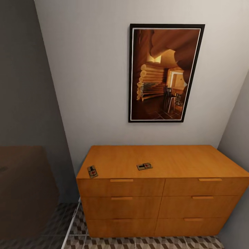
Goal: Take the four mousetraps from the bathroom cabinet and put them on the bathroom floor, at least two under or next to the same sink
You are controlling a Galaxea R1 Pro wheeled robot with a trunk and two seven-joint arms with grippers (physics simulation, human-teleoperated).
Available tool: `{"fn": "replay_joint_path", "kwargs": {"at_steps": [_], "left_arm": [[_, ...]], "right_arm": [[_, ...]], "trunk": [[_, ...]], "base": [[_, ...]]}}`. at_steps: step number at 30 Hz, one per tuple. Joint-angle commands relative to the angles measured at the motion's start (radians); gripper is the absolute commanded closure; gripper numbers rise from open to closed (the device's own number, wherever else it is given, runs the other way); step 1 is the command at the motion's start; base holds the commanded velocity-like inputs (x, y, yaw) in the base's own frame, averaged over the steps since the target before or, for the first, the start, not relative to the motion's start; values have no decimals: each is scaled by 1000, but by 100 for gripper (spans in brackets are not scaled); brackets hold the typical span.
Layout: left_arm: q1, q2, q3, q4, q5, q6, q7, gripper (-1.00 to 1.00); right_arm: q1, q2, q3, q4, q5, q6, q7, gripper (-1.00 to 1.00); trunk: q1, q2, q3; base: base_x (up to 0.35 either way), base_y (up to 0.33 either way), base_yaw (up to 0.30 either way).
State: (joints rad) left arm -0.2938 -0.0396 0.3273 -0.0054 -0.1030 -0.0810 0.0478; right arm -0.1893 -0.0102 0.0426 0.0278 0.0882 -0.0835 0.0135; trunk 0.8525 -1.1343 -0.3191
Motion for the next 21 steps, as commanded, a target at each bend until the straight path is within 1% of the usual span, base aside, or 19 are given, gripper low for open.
{"fn": "replay_joint_path", "kwargs": {"at_steps": [1,21], "left_arm": [[-1,0,7,1,-11,-3,4,-100],[-1,0,7,1,-11,-3,4,-100]], "right_arm": [[-2,0,3,3,7,-4,1,-100],[-1,8,-3,3,-1,1,2,-100]], "trunk": [[0,-1,-1],[0,-1,-1]], "base": [[0,0,0],[0,0,0]]}}
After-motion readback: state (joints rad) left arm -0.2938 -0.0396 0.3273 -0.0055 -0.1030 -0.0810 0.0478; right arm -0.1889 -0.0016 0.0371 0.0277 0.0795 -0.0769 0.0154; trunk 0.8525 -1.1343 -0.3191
